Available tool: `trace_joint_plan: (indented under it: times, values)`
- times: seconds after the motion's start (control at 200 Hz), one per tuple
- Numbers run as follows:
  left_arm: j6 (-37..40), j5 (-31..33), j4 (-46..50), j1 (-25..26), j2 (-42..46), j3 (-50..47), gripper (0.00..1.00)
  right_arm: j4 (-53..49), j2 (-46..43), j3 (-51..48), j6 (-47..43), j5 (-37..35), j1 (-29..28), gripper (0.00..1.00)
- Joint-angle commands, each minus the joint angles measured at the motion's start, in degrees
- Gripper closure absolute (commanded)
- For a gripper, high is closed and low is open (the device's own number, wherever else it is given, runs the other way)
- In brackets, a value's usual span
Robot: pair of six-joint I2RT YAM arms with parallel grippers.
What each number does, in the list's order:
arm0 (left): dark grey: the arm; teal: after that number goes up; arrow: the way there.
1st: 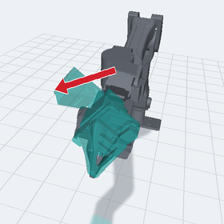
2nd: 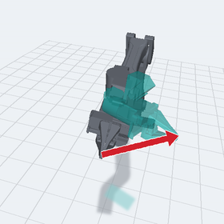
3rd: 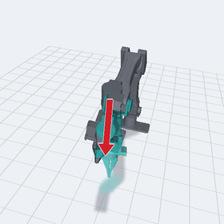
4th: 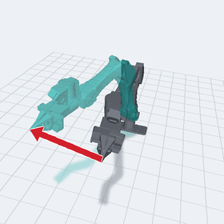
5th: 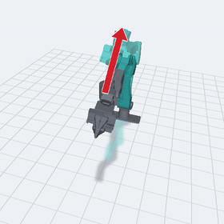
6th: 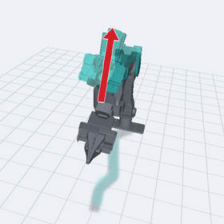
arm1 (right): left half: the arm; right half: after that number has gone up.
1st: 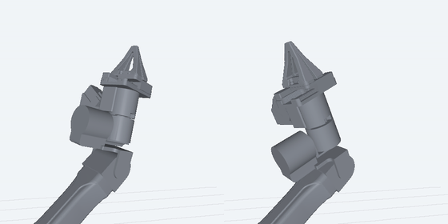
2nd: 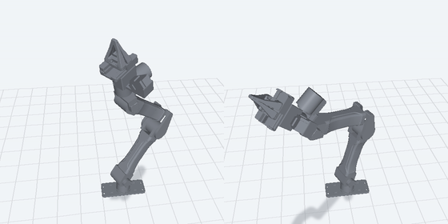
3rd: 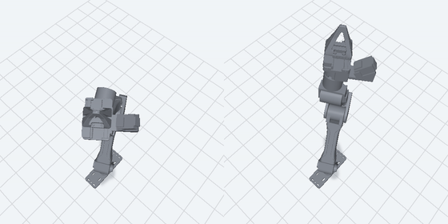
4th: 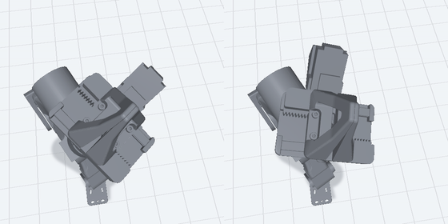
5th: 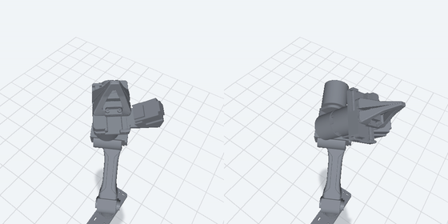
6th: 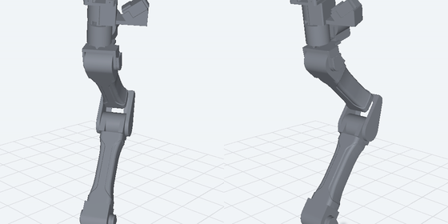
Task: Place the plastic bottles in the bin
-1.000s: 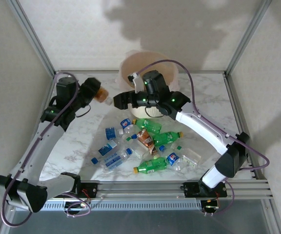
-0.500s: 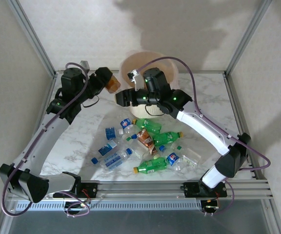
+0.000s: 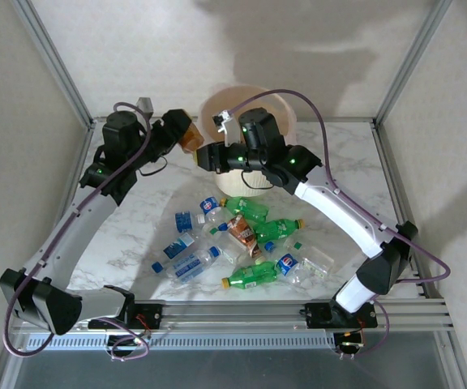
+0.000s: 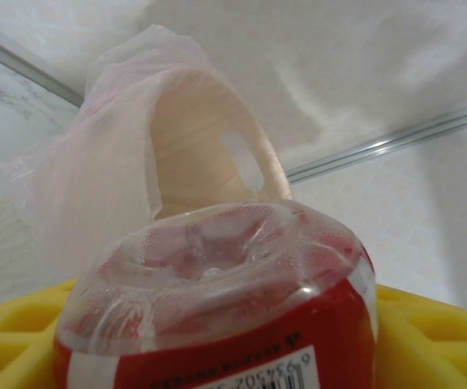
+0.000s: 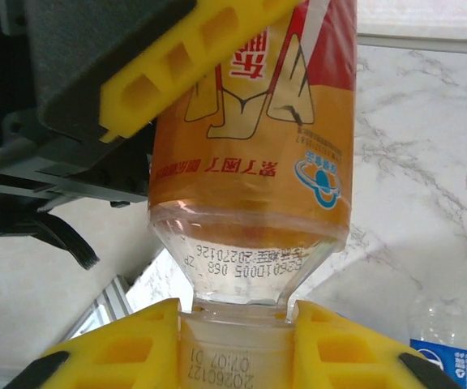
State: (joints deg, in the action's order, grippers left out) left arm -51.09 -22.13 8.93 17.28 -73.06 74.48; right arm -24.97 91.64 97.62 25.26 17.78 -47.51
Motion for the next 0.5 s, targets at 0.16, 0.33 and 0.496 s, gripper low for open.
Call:
trace_joint_plan:
  times: [0.16,0.33,0.496]
  values:
    - [1.27,2.92,-1.06,0.59,1.7,1.33,0.0,-3.01,-0.97,3.54,-1.09,-8.25,-0.17,0.76]
    - [2.49,5.72,-0.5,0.55,3.5,1.2,0.0,-9.52,0.04,8.99,-0.48,-15.61,2.39,0.75]
    - [2.98,6.19,-0.87,0.58,4.15,0.19,0.0,-16.75,3.41,15.22,-0.66,-19.75,5.65,0.76]
